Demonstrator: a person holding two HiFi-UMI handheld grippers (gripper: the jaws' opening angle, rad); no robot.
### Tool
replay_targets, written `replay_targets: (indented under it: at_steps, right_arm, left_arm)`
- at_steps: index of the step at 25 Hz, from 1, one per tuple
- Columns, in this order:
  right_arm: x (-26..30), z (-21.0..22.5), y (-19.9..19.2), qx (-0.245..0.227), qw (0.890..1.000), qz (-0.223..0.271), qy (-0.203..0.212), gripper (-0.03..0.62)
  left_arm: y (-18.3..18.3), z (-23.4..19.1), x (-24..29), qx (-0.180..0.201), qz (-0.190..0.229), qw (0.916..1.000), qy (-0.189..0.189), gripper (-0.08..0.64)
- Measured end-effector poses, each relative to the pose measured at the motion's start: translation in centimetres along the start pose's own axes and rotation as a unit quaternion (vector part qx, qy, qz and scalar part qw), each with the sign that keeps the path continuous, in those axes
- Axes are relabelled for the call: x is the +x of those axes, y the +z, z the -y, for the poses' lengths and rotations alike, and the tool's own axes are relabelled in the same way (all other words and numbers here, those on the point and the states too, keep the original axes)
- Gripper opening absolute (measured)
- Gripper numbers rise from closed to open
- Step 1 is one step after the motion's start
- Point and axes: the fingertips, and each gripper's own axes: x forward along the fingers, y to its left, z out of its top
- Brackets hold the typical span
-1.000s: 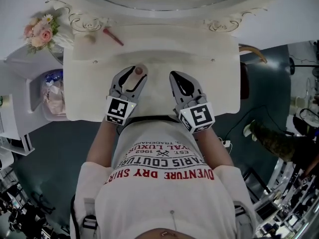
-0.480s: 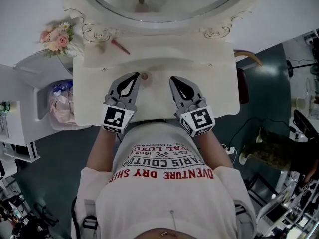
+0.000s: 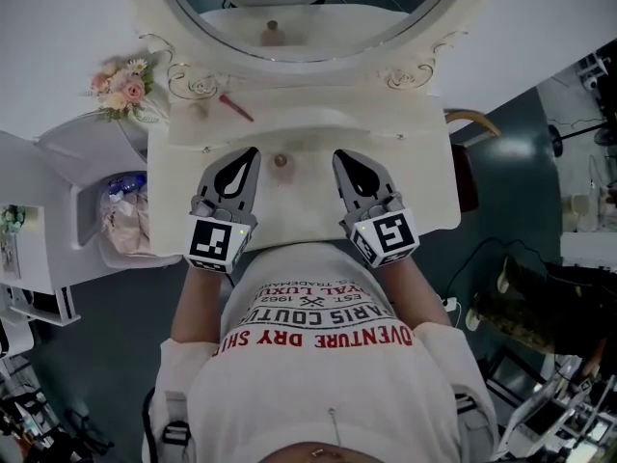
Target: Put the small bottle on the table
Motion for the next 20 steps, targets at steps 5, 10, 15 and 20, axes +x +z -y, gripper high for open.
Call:
replay_targets:
  at_steps: [5,10,15,20]
  right_arm:
    - [0.0,-0.5,0.3,-0.008,1.0,0.005,0.007,-0.002]
    - [0.1,-0.7,0.0,-0.01,1.0,-0.001,0.007,-0.002]
    - [0.6,-0.8,0.1,-0.011,1.0,-0.003,0.009,-0.002]
    - [1.0,-0.8,0.1,-0.003,1.0,-0.002,0.009,-0.002]
  left_arm:
    - [0.1,0.1,-0.4,0.0,0.002,1.0,0.007,0.008]
    - [-0.6,-0.2,-0.7,-0.002,-0.003,0.9998,0.018,0.008]
    - [-0.4,-0.5,-0.8,-0.003,-0.002,0.9998,0.019,0.008]
    - [-0.6,-0.7,-0.8,-0.01,-0.003,0.9998,0.014,0.008]
